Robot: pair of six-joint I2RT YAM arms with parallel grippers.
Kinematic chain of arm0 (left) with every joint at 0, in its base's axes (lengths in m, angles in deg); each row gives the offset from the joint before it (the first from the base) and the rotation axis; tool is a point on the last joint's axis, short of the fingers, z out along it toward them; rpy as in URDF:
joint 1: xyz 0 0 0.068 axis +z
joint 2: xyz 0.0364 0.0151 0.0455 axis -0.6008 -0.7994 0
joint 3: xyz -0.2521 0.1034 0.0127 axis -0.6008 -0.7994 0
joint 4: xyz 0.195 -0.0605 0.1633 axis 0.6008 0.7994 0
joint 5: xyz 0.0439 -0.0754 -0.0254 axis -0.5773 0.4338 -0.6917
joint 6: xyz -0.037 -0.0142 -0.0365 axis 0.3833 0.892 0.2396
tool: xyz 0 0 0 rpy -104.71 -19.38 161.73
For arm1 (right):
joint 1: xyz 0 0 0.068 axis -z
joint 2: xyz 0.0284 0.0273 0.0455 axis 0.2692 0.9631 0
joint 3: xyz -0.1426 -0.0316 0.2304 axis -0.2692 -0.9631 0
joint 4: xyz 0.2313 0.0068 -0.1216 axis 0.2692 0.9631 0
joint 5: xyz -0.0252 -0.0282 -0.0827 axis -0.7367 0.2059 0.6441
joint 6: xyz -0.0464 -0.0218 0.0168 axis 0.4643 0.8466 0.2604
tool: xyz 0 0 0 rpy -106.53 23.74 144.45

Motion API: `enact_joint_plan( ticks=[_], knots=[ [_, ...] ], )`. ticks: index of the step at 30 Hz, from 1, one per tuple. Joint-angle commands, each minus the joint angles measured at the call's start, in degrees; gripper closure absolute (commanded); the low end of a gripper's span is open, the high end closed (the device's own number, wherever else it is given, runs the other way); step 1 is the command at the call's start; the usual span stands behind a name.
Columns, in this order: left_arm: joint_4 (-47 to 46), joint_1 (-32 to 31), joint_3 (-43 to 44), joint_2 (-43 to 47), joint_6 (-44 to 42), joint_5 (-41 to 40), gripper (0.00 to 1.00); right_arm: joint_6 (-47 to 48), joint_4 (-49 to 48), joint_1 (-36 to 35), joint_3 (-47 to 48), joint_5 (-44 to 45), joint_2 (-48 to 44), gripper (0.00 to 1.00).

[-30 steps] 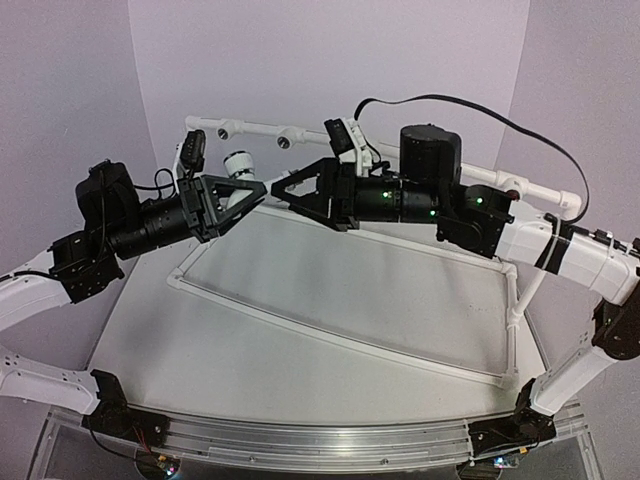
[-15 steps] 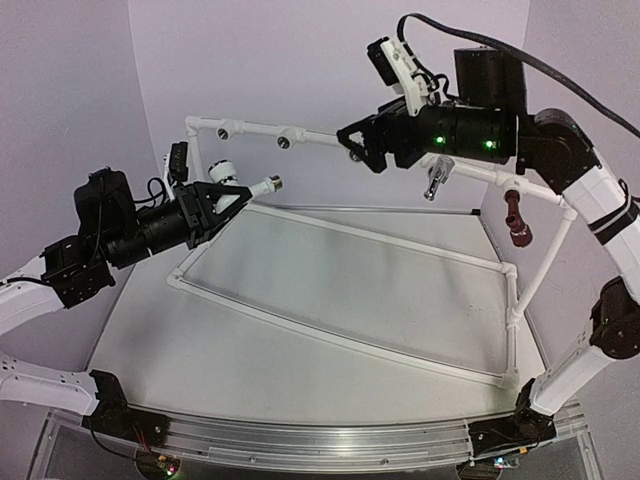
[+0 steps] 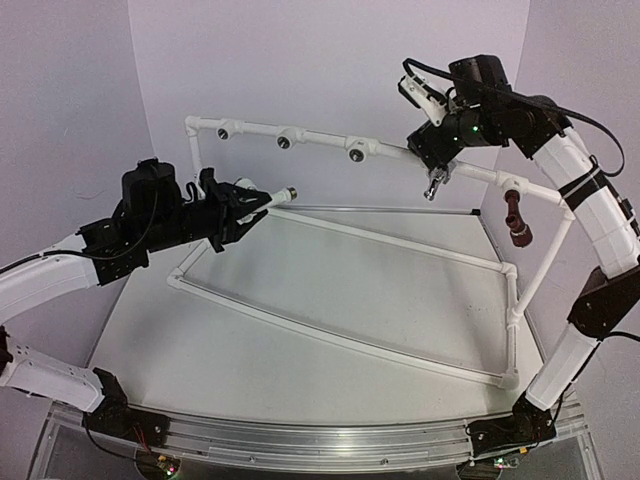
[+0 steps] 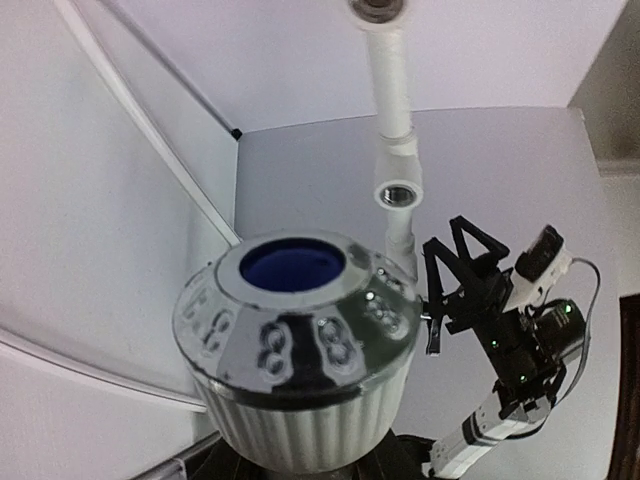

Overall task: Install the water faucets
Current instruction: Hold the pipe with the faucet installed at the center of the board.

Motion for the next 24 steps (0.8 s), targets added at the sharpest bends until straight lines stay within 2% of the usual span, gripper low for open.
enact_joint_plan(
  ticks=[1, 5, 10, 15, 20, 24],
  knots=[
    [-5.06, 1.13, 5.05, -3.99, 16.09, 5.67, 1.00, 6.63, 4.75, 3.56, 7.33, -6.90, 2.05, 0.18],
    [-9.33, 1.09, 4.92, -5.43, 22.35, 4.75, 1.00, 6.45, 6.04, 5.62, 7.69, -9.31, 1.66, 0.22],
    [-9.68, 1.05, 6.64, -7.60, 25.46, 4.31, 1.00, 4.76, 6.49, 6.91, 12.87, -18.15, -0.64, 0.20],
    [-10.00, 1.05, 8.22, -9.74, 26.64, 4.95, 1.00, 5.91, 7.69, 6.96, 7.04, -20.16, -5.14, 0.19],
    [-10.21, 1.05, 10.04, -11.73, 26.33, 5.74, 1.00, 5.24, 8.52, 6.97, 1.25, -17.09, -8.92, 0.21],
    [-10.53, 0.78, 11.50, -13.90, 26.40, 6.91, 1.00, 6.12, 8.84, 7.05, -3.05, -19.55, -11.03, 0.24]
  ],
)
